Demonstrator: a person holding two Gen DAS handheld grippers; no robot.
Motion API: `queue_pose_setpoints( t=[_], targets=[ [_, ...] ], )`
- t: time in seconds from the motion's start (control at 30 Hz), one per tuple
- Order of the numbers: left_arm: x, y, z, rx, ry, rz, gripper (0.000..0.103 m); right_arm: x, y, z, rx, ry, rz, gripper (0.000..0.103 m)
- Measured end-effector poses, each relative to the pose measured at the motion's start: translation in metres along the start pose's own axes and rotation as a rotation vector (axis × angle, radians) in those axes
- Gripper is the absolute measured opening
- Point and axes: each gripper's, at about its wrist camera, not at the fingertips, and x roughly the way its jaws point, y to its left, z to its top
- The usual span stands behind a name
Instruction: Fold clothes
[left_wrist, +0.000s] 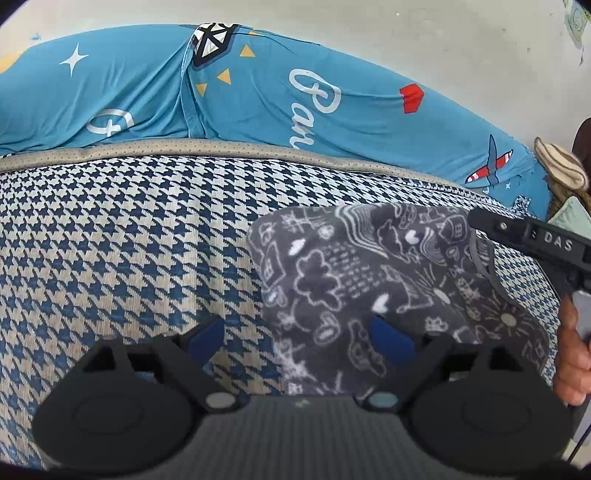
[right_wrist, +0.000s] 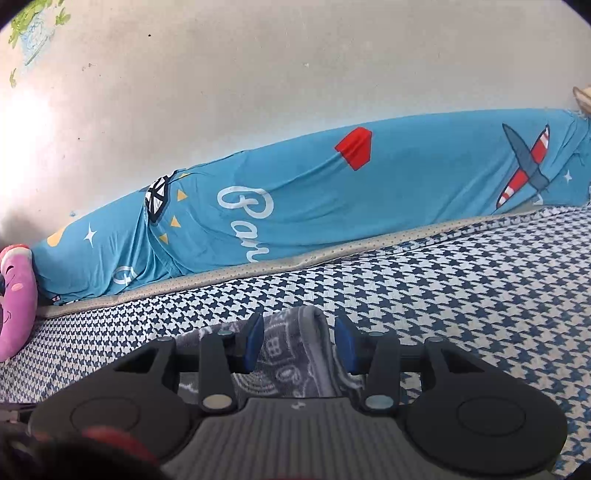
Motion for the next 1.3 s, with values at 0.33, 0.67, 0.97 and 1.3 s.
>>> queue_pose_setpoints(
  t=[0.33, 0.67, 0.97, 1.3],
  targets=[
    [0.004, 0.003, 0.000, -0.015, 0.007, 0.000, 0.097, 0.015, 0.007, -0.009, 0.006, 0.017, -0.018, 0.009],
    [0.000, -0.003, -0.001, 0.009, -0.002, -0.039, 0.097, -0.003, -0.002, -0.001, 0.031, -0.076, -0.148, 0.007],
    [0.001, -0.018, -0.007, 0.072, 0.012, -0.037, 0.098, 0.020, -0.016, -0.017, 0.094, 0.017, -0.238, 0.006],
    [0.005, -0.020, -0.015, 0.121, 0.066, -0.006, 0.100, -0.003, -0.033, -0.004, 0.201, 0.008, -0.179, 0.012]
  ],
)
